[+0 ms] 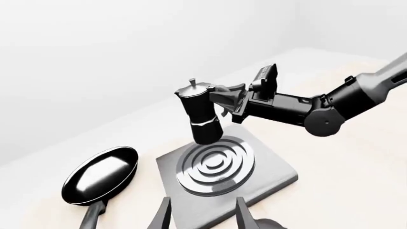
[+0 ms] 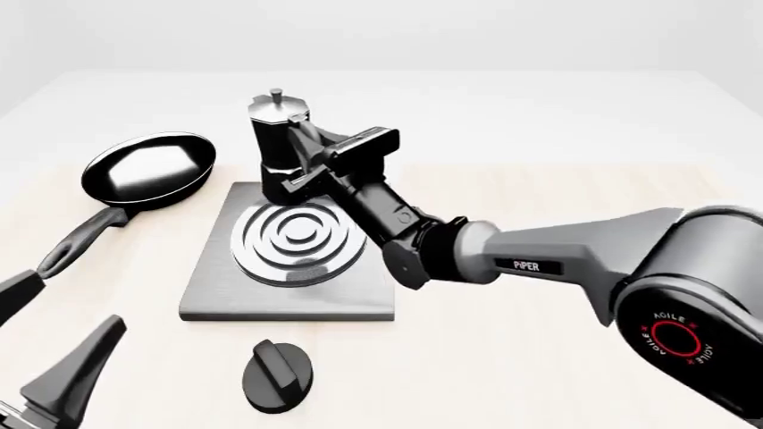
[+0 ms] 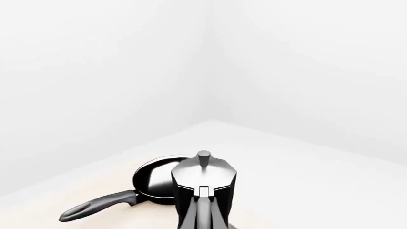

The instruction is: Turn on the stove and put the moka pot on it.

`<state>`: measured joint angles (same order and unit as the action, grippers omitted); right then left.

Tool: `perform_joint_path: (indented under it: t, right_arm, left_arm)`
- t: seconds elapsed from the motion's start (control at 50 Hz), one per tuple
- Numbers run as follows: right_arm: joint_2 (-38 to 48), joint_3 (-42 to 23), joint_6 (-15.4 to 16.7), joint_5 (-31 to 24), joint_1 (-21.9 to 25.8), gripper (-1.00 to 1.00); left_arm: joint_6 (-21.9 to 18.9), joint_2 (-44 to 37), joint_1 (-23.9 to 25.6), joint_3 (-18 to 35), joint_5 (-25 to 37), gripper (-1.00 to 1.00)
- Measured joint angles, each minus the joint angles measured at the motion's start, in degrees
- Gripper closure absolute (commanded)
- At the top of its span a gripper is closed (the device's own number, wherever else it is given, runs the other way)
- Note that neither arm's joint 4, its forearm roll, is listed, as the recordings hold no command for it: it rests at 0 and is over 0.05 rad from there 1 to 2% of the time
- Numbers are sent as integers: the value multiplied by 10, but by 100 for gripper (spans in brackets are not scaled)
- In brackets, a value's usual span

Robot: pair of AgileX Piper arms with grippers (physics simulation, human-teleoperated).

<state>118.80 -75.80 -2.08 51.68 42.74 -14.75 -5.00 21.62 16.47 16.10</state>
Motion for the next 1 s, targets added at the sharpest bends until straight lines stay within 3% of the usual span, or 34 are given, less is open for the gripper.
perform_joint_path:
  t: [1.0]
  right_arm:
    - [94,-7,-14,50,-10,100]
  left_arm:
    - [4,4,-5,12,10,-100]
